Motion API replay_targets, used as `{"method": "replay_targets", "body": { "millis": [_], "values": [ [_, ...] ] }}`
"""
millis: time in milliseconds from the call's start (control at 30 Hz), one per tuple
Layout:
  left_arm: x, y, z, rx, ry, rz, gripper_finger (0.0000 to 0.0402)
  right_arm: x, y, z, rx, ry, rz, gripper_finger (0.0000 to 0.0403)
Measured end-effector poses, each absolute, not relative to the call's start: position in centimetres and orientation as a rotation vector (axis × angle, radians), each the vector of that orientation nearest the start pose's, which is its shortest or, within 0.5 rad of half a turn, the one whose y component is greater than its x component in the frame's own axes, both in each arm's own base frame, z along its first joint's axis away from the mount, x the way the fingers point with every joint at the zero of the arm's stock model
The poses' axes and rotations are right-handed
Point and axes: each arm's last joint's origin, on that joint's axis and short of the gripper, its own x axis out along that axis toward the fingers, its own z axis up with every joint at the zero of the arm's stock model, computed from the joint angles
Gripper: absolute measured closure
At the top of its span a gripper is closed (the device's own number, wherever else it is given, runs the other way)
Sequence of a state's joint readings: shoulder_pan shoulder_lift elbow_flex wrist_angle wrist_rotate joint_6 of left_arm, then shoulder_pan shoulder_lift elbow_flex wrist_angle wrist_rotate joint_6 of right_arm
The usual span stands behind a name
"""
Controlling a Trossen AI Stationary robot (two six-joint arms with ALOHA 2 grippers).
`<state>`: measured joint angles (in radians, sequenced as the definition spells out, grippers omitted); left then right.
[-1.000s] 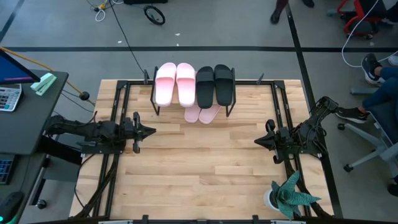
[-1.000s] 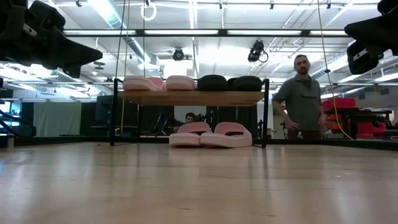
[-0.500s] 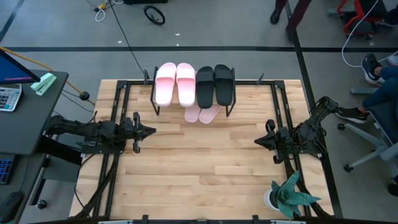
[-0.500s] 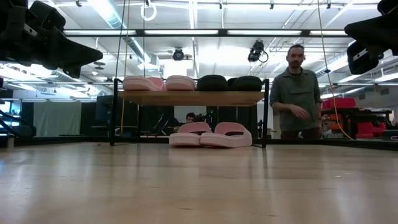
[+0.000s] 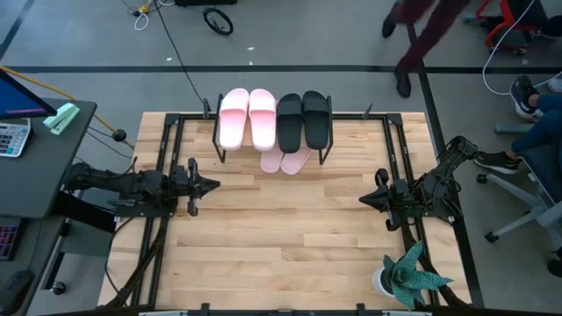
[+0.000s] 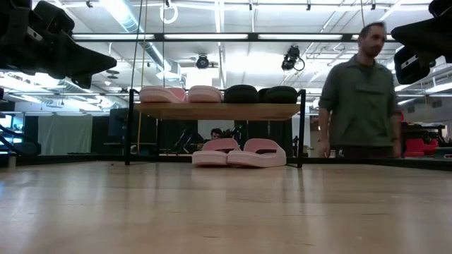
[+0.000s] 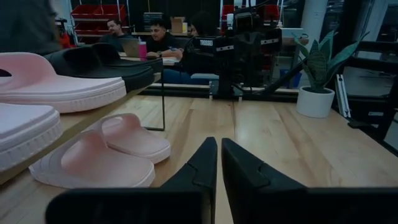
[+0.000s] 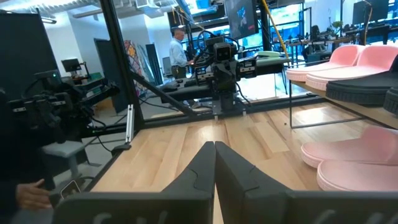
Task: Pick and place slides into the shelf
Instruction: Return to Home Position
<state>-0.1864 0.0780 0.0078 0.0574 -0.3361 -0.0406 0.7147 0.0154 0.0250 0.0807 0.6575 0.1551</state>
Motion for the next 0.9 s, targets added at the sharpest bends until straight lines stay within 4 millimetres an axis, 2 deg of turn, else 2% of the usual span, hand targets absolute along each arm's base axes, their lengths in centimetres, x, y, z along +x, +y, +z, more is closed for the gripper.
{"method": "replay_targets", "body": {
  "millis": [533,900],
  "values": [
    [10.05,-0.93,16.54,-0.037,0.01,0.15,0.0363,8.01,4.61,17.82,0.213,-0.066,0.063,0.0389],
    [10.05,-0.93,16.54,-0.037,0.01,0.15,0.0377,8.01,4.61,17.82,0.212,-0.066,0.063,0.0389]
  ]
}}
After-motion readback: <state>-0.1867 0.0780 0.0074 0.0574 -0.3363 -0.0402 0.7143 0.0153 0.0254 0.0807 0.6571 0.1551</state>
